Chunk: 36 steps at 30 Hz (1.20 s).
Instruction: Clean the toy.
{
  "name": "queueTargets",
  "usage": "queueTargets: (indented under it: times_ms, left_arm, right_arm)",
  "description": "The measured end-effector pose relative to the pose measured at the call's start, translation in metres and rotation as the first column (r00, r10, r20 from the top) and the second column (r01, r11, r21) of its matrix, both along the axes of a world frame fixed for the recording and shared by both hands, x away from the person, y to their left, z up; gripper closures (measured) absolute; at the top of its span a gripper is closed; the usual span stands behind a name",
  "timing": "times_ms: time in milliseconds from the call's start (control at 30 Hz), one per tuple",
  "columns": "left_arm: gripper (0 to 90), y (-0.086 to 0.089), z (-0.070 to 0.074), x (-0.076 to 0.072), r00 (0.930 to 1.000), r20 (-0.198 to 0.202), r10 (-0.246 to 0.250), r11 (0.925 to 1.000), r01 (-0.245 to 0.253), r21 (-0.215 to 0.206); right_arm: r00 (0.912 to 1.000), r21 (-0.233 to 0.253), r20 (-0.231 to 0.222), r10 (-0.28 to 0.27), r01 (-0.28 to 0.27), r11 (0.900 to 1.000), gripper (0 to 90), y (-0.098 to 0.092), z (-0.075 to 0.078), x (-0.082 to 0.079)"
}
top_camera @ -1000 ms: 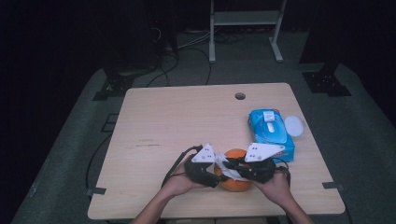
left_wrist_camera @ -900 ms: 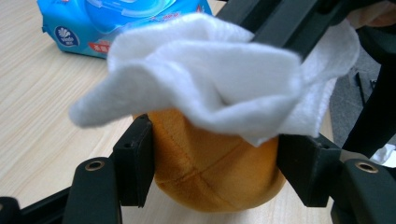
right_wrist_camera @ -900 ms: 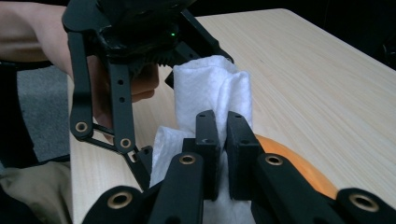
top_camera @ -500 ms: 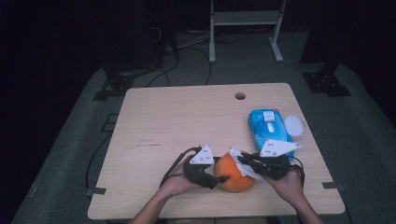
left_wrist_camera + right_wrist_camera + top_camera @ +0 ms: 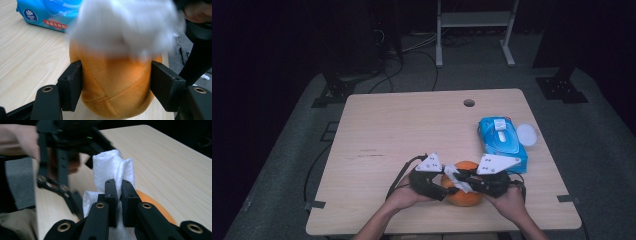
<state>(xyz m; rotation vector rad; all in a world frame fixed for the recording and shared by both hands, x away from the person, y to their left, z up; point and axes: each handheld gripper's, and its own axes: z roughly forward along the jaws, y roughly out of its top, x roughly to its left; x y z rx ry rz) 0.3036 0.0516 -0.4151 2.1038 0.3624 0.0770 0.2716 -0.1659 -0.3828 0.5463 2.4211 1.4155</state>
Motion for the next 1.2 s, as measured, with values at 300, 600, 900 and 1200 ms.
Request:
queueTargets:
  times_ms: [300,600,900,1200]
  left_arm:
    - [31.9,0.002,-0.003,0.0,0.9996,0.028,-0.006,0.9998,0.006,0.018]
    - [19.4,0.009,-0.009,0.01,0.9968,-0.076,-0.025,0.9993,0.023,-0.03]
    - [30.9,0.011,-0.008,0.01,0.9959,-0.09,-0.016,0.9984,0.011,-0.055]
    - [34.6,0.01,-0.007,0.002,0.9978,0.021,-0.063,0.998,0.062,0.014]
  right_arm:
    - [0.9998,-0.016,-0.009,-0.015,0.015,1.0,84.0,0.002,0.001,0.012]
    - [0.9938,0.01,-0.037,-0.105,0.105,0.994,84.0,-0.028,-0.01,0.019]
    - [0.9949,0.027,-0.055,-0.084,0.086,0.996,83.9,-0.019,-0.014,0.011]
    - [0.9995,0.004,-0.024,-0.02,0.02,1.0,83.8,0.002,-0.007,0.008]
